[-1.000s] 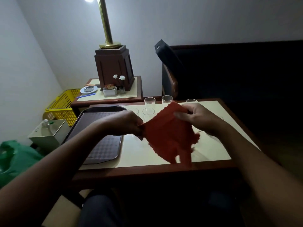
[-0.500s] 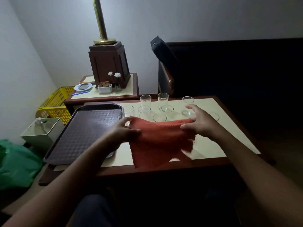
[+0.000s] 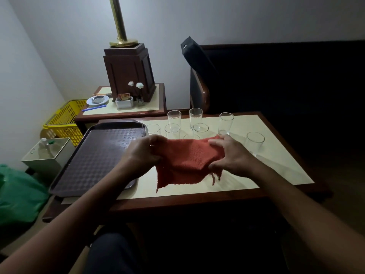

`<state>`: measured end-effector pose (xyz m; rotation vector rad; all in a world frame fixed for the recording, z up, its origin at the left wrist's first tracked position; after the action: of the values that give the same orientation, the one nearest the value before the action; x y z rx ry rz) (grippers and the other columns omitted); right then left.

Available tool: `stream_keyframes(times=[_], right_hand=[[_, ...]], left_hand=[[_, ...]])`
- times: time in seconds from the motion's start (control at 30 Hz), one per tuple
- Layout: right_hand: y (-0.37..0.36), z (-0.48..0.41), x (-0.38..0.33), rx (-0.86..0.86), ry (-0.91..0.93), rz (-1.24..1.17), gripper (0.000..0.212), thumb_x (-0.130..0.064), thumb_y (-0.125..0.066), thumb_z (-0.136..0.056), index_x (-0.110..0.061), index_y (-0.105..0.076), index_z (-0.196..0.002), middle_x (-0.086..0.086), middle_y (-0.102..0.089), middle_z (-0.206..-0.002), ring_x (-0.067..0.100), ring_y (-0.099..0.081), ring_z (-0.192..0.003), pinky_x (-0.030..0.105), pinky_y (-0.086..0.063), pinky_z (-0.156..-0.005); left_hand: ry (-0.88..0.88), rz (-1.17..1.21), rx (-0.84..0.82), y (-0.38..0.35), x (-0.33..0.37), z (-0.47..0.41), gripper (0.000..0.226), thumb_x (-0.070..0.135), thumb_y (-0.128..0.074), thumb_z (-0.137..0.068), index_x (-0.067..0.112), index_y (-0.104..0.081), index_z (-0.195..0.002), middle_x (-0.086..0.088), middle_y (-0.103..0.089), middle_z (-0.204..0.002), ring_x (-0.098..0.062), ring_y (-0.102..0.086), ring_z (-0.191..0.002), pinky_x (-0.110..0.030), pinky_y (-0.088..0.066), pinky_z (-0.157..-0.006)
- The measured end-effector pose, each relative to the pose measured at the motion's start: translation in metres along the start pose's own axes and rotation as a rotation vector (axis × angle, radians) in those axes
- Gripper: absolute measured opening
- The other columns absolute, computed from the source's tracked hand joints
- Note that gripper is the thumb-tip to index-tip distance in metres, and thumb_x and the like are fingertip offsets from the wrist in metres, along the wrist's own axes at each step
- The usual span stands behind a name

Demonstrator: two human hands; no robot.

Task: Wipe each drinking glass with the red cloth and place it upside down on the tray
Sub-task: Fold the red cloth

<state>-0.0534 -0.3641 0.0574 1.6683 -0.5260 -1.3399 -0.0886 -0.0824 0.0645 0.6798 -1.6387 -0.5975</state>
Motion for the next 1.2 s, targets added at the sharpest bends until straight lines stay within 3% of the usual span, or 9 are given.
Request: stream_keyframes(times=[0.1,0.27,0.4,0.6,0.8,0.93,1.0,1.1,1.2], right_hand=[[-0.01,-0.004,0.01,0.007,0.091,0.107,0.03,-0.002,-0.08,-0.089,-0.011,-0.08,-0.118,0.004,-0.063,-0.134,0.018,-0.064,-0.115,0.034,-0.06,-0.098],[0.002,0.0,0.023,0.055,0.063,0.013,0.003,-0.022,-0.083,-0.092,-0.02,-0.083,-0.094,-0.01,-0.066,-0.123,0.01,-0.063,-0.108,0.02,-0.046,-0.087],[0.007,-0.001,0.028,0.052,-0.083,-0.496,0.011,-0.023,-0.076,-0.097,-0.013,-0.077,-0.095,0.005,-0.078,-0.099,0.017,-0.071,-0.087,0.038,-0.054,-0.083],[-0.014,-0.011,0.016,0.318,-0.252,-0.61,0.01,-0.024,-0.072,-0.097,-0.016,-0.077,-0.094,0.007,-0.081,-0.087,0.033,-0.079,-0.085,0.06,-0.064,-0.084],[-0.038,0.014,-0.031,0.121,0.026,-0.498,0.031,-0.028,-0.071,-0.1,-0.028,-0.069,-0.131,-0.011,-0.077,-0.108,0.003,-0.071,-0.099,0.026,-0.057,-0.088],[-0.038,0.017,-0.012,0.26,-0.069,-0.684,0.021,-0.016,-0.064,-0.106,-0.024,-0.076,-0.12,0.002,-0.081,-0.102,0.026,-0.079,-0.092,0.042,-0.066,-0.077],[-0.036,0.016,0.001,0.186,-0.116,-0.914,0.021,-0.008,-0.062,-0.105,-0.02,-0.078,-0.112,0.001,-0.082,-0.1,0.024,-0.078,-0.094,0.036,-0.062,-0.082],[-0.03,0.019,0.006,-0.027,-0.192,-1.18,0.02,-0.007,-0.06,-0.106,-0.013,-0.076,-0.116,0.008,-0.077,-0.101,0.022,-0.07,-0.084,0.033,-0.054,-0.069],[-0.036,0.018,0.03,0.002,-0.342,-1.005,0.03,-0.02,-0.074,-0.1,-0.022,-0.071,-0.129,0.013,-0.078,-0.11,0.022,-0.075,-0.089,0.039,-0.06,-0.077]], left_hand=[[-0.101,-0.16,0.027,0.002,-0.007,0.001,0.037,0.002,-0.082,-0.083,0.02,-0.079,-0.115,0.001,-0.08,-0.097,-0.01,-0.075,-0.084,-0.02,-0.06,-0.079],[-0.147,-0.329,-0.051,0.01,-0.02,0.0,0.016,0.01,-0.077,-0.091,0.021,-0.082,-0.102,0.002,-0.078,-0.097,-0.006,-0.069,-0.078,-0.003,-0.047,-0.068],[-0.055,-0.05,-0.144,0.015,-0.023,-0.004,0.004,0.017,-0.068,-0.098,0.019,-0.071,-0.096,-0.001,-0.073,-0.1,-0.018,-0.071,-0.093,-0.037,-0.061,-0.083],[0.218,0.433,-0.072,-0.018,0.019,-0.001,0.015,0.013,-0.067,-0.099,-0.002,-0.065,-0.102,-0.026,-0.074,-0.097,-0.041,-0.075,-0.092,-0.035,-0.066,-0.073],[0.139,0.651,-0.184,-0.055,0.062,0.005,0.035,0.036,-0.053,-0.108,0.012,-0.078,-0.103,-0.01,-0.079,-0.104,-0.022,-0.074,-0.104,-0.039,-0.059,-0.095],[0.091,0.509,-0.057,-0.059,0.059,0.006,0.027,0.037,-0.05,-0.108,0.03,-0.077,-0.108,0.011,-0.077,-0.105,-0.001,-0.068,-0.1,-0.028,-0.052,-0.09],[0.131,0.446,0.013,-0.061,0.046,0.004,0.025,0.034,-0.065,-0.101,0.028,-0.066,-0.125,0.008,-0.068,-0.119,-0.006,-0.064,-0.108,-0.026,-0.052,-0.088],[0.286,0.688,-0.264,-0.073,0.036,0.008,0.032,0.026,-0.068,-0.099,0.017,-0.064,-0.13,-0.007,-0.072,-0.124,-0.019,-0.07,-0.111,-0.033,-0.058,-0.089],[0.34,0.783,-0.244,-0.086,0.036,0.013,0.025,0.009,-0.066,-0.099,0.008,-0.067,-0.124,-0.024,-0.074,-0.116,-0.028,-0.074,-0.094,-0.041,-0.062,-0.078]])
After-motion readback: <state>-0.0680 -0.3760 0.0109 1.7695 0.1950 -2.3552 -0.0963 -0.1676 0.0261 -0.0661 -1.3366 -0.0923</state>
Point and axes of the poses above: each hand's wrist, its own z-axis away from the middle knuckle, its own y-axis out of the back of the hand, x = y × z, the point moved 2 cm from there along -z, towards the middle knuckle
